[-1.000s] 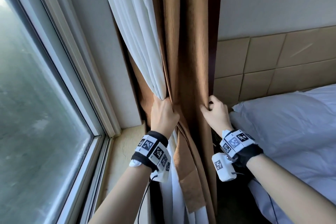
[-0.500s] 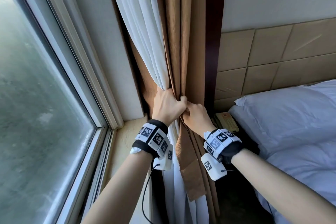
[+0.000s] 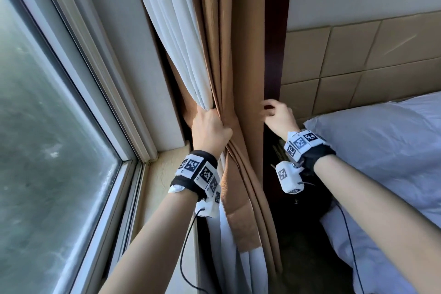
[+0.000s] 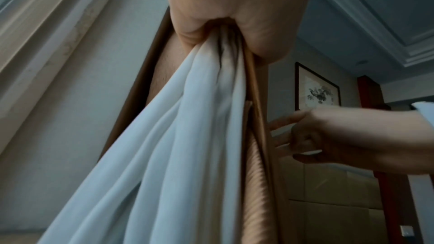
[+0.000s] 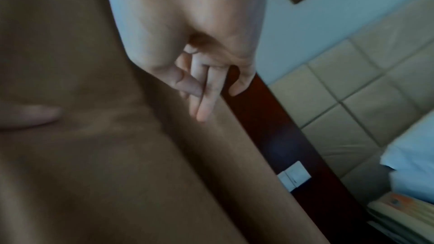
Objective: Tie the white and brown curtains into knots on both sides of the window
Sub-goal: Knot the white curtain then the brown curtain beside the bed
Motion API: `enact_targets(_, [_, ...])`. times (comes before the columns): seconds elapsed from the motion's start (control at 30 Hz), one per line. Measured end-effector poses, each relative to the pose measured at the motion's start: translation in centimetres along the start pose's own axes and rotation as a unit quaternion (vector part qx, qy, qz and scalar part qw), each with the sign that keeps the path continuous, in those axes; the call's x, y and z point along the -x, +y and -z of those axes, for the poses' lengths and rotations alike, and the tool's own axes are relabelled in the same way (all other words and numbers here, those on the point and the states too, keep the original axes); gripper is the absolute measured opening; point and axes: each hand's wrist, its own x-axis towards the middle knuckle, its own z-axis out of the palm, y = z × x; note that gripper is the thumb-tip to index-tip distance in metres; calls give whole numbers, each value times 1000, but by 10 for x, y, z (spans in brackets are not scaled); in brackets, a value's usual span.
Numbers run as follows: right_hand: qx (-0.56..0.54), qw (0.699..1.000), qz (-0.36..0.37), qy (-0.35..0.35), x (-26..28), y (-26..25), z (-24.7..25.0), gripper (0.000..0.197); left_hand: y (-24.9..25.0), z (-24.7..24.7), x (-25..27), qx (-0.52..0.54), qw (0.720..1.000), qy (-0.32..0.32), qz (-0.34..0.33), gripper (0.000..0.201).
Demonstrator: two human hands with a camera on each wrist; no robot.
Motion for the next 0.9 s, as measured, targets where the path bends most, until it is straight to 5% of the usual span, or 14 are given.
enact_targets(0.13, [-8,996,-75,-41,-29,0,8,96,-2,1,1,0,1000,0,5,9])
enact_targets(0.27, [-37,994,-85,-56,-50,7,-8,110,0,0,0,-2,1000,-13,11,5])
enact_targets(0.33, [-24,996,-83,-24,-55,10,-15,99,-2,-3,-1,-9,1000,-18,9,7])
enact_targets(0.47, [51,998,-45,-8,-38,1,-15,37,-3,-3,-6,-10,1000,-16,18,8])
enact_targets(0.53, [55,998,-23,-23,-16,0,-16,26,-4,-3,-7,0,999,-22,32,6])
enact_targets(0.9, [283,951,125,0,69,-18,-56,46,6,-5,-11,64,996,-39,42,20])
